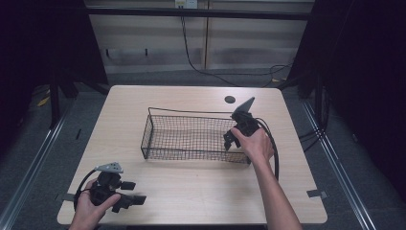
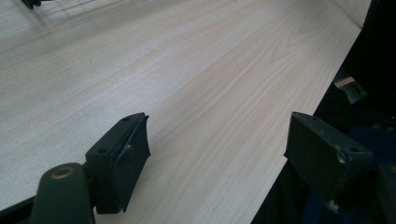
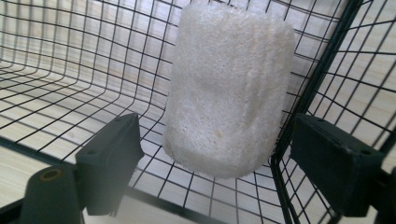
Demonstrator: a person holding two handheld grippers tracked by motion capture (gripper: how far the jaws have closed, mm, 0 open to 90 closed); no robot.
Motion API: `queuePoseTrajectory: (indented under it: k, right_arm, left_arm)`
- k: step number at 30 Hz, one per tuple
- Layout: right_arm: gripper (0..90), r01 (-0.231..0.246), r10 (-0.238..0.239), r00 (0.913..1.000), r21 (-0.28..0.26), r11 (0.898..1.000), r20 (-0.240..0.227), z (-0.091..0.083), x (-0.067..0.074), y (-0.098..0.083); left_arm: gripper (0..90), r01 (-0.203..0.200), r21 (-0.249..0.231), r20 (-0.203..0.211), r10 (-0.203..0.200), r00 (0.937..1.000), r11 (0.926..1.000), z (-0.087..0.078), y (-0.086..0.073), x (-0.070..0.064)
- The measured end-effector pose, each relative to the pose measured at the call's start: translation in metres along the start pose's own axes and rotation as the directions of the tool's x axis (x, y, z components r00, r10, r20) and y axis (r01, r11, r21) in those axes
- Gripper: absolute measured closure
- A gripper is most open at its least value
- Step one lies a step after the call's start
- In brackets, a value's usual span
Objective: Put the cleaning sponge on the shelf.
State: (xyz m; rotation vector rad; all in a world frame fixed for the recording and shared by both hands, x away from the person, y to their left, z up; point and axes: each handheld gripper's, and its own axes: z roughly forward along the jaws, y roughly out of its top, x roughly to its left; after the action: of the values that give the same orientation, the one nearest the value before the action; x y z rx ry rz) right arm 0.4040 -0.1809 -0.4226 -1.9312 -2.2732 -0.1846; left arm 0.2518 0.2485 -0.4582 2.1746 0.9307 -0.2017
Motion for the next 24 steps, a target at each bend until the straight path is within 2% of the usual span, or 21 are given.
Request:
queuePoseTrajectory:
  k: [7,8,9,19,24]
  right_arm:
    - [17.2,0.014,-0.015,0.9994,-0.037,0.999,-0.031,-0.007,-0.003,-0.005]
    - [17.1,0.013,-0.014,0.9995,-0.029,0.999,-0.028,-0.009,-0.003,-0.006]
    - [16.8,0.026,-0.027,0.9991,-0.04,0.999,-0.031,-0.01,-0.004,-0.007]
    - [15.7,0.046,-0.051,0.997,-0.077,0.996,-0.058,-0.021,-0.008,-0.016]
    - [15.9,0.073,-0.081,0.9938,-0.1,0.992,-0.077,-0.027,-0.007,-0.022]
  left_arm:
    - [21.2,0.003,-0.002,-0.001,-0.003,1.0,1.0,0.0,0.0,0.0]
    - [21.2,0.003,-0.002,-0.001,-0.003,1.0,1.0,0.0,0.0,0.0]
    - [21.2,0.001,-0.002,-0.003,-0.001,1.0,1.0,0.0,0.0,0.0]
    - [21.2,0.005,-0.002,-0.003,-0.005,1.0,1.0,0.001,0.0,0.0]
    - [21.2,0.004,-0.001,-0.007,-0.004,1.0,1.0,0.001,0.0,-0.001]
